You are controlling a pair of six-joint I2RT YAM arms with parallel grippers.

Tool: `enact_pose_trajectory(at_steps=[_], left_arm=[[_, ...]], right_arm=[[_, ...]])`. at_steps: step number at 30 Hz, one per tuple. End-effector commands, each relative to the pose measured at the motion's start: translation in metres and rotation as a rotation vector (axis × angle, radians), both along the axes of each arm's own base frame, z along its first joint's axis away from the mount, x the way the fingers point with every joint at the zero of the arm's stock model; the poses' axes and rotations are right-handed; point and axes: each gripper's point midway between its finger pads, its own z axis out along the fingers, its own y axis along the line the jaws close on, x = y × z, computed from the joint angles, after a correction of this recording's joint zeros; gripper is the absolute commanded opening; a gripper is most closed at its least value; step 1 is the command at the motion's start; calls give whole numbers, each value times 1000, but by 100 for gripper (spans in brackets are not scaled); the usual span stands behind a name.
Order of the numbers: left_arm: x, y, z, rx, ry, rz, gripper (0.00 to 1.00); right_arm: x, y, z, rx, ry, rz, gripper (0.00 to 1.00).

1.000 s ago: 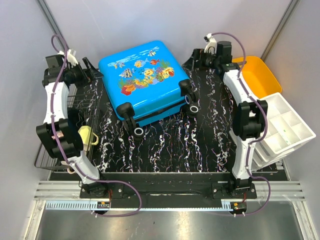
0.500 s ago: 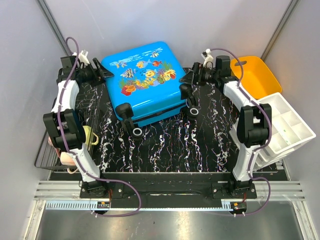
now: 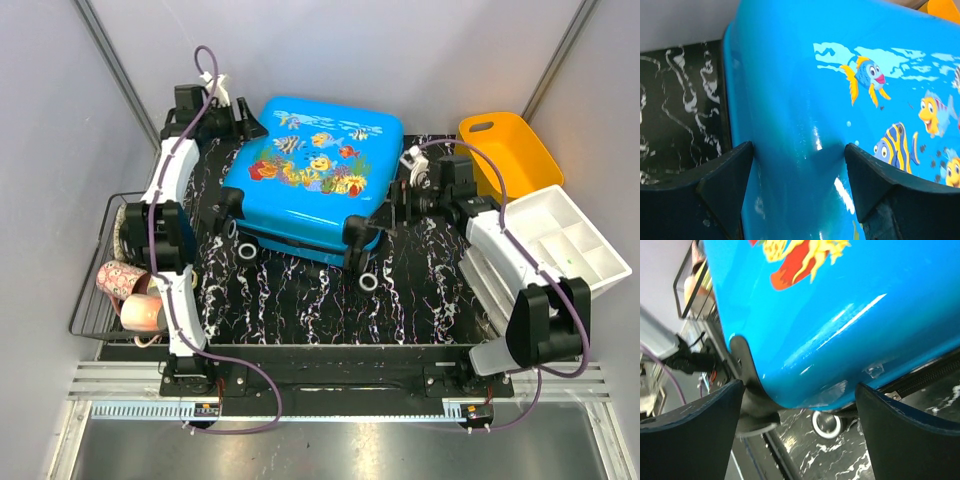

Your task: Open, take out, and arrange the luggage

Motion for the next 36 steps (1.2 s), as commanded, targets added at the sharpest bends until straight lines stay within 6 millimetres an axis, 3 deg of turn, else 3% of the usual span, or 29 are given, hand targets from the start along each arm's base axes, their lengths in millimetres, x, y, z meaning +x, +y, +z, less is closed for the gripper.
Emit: enact_pose_trajectory(at_steps=[1,5,6,7,8,9,10,11,12,13,14,15,17,19,24,27,30,32,36], left_arm=[[-4,-61,30,29,-80,-201,79],[0,-27,74,64,-188,-144,88],[-14,-23,93,76,-226,-149,90],[-21,-21,99,105,-256,-160,93],[-26,-7,102,123,-255,-135,93],[-37,-3,93,150,-235,-138,94],[-53,0,109,203,-287,-147,94],[-67,1,108,220,-274,-158,94],[-79,2,90,227,-230,-170,94],[-99,2,108,253,-286,-182,94],[-109,2,107,258,-288,-193,94],[-119,1,92,255,-255,-208,94],[-144,-5,103,257,-289,-254,95],[-159,-9,95,257,-281,-280,94],[-200,-18,88,246,-272,-331,93],[-220,-29,84,246,-288,-381,93],[-228,-35,75,246,-272,-398,93],[-233,-38,75,247,-268,-401,92],[-237,-39,70,240,-239,-387,91]], right_arm=[[-52,30,20,22,-75,228,98],[-48,17,25,-80,-181,202,98],[-48,15,26,-88,-187,196,98],[-48,12,27,-102,-205,185,98],[-49,10,25,-115,-204,181,97],[-49,7,22,-134,-203,167,97],[-44,0,21,-176,-218,122,97],[-45,-5,16,-209,-225,116,97],[-46,-12,9,-242,-227,101,98],[-45,-21,8,-283,-266,78,98],[-46,-25,5,-296,-281,77,99],[-50,-32,-5,-315,-282,84,99],[-49,-40,-14,-371,-347,106,99],[-46,-45,-33,-421,-342,125,97],[-40,-45,-54,-446,-289,149,88],[-44,-36,-60,-398,-283,213,84],[-36,-35,-69,-412,-263,219,86],[-19,-45,-79,-480,-251,144,86],[-5,-58,-71,-546,-330,-10,83]])
